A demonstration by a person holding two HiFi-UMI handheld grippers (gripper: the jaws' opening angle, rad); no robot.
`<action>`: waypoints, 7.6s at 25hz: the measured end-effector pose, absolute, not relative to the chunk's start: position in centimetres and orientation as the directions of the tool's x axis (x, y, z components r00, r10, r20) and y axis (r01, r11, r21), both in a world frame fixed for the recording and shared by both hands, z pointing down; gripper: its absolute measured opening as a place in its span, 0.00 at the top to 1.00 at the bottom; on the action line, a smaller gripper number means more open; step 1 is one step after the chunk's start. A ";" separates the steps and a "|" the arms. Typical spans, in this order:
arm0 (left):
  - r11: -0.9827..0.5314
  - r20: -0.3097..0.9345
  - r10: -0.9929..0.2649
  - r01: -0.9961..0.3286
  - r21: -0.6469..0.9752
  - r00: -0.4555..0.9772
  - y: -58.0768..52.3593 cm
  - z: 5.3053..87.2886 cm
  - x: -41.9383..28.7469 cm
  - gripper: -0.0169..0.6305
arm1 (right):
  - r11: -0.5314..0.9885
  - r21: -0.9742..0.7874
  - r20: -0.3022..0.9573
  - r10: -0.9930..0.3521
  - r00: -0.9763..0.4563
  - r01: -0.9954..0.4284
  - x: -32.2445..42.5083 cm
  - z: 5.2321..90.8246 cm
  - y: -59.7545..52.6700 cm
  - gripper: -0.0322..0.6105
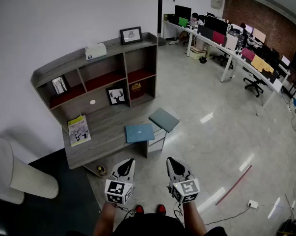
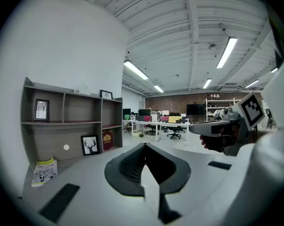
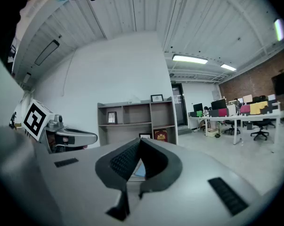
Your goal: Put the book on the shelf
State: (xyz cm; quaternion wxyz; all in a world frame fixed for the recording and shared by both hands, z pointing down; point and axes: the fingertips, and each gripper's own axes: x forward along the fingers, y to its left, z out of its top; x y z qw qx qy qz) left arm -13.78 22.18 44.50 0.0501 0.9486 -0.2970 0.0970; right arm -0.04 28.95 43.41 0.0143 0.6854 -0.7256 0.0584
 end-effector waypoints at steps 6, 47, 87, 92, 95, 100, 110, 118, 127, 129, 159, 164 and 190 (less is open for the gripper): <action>-0.819 0.206 -0.552 -0.571 0.046 0.808 22.0 44.4 -13.9 0.96 | 0.053 -0.069 0.105 -0.993 -0.060 -0.996 -0.1 43.6 28.8 0.91; -0.751 0.245 -0.612 -0.650 0.119 0.752 10.6 50.0 -17.9 0.96 | 0.139 -0.017 0.209 -0.968 -0.139 -0.990 -4.2 48.8 16.3 0.90; -0.553 0.536 -0.648 -0.818 0.158 0.541 2.4 72.4 -9.8 0.96 | 0.426 -0.077 0.446 -0.794 -0.414 -0.901 3.9 74.0 2.4 0.90; -0.564 0.535 -0.638 -0.809 0.167 0.554 2.9 72.8 -9.1 0.96 | 0.484 0.099 0.468 -0.794 -0.388 -0.870 4.0 75.0 1.9 0.81; -0.557 0.534 -0.637 -0.811 0.179 0.555 3.2 72.9 -9.0 0.96 | 0.511 0.212 0.512 -0.784 -0.351 -0.833 4.6 76.1 1.9 0.71; -0.553 0.534 -0.639 -0.813 0.180 0.553 3.6 73.5 -9.5 0.96 | 0.542 0.383 0.531 -0.792 -0.302 -0.748 5.0 77.7 1.3 0.54; -0.544 0.546 -0.632 -0.817 0.192 0.550 4.0 74.9 -9.5 0.96 | 0.549 0.543 0.540 -0.808 -0.237 -0.635 5.3 81.1 -0.6 0.48; -0.546 0.554 -0.626 -0.816 0.192 0.549 3.8 75.2 -9.2 0.96 | 0.543 0.566 0.544 -0.811 -0.214 -0.621 5.7 81.5 -1.2 0.51; -0.547 0.558 -0.625 -0.816 0.186 0.546 3.2 74.3 -9.0 0.96 | 0.554 0.581 0.550 -0.807 -0.214 -0.596 5.5 80.5 -1.1 0.69; -0.549 0.556 -0.625 -0.815 0.185 0.548 2.9 73.8 -8.9 0.96 | 0.555 0.590 0.552 -0.807 -0.209 -0.586 5.5 80.1 -1.2 0.73; -0.567 0.420 -0.717 -0.816 0.114 0.557 1.5 60.1 -9.2 0.96 | 0.332 -0.109 0.483 -0.806 -0.342 -0.937 7.5 68.5 0.3 0.85; -0.570 0.411 -0.719 -0.814 0.112 0.561 1.9 58.2 -8.8 0.96 | 0.303 -0.222 0.439 -0.817 -0.372 -0.927 7.2 66.0 2.3 0.85; -0.477 0.237 -0.853 -0.879 0.010 0.466 0.9 48.2 -9.2 0.96 | 0.460 -0.140 0.030 -0.883 -0.468 -0.877 7.6 46.7 1.7 0.85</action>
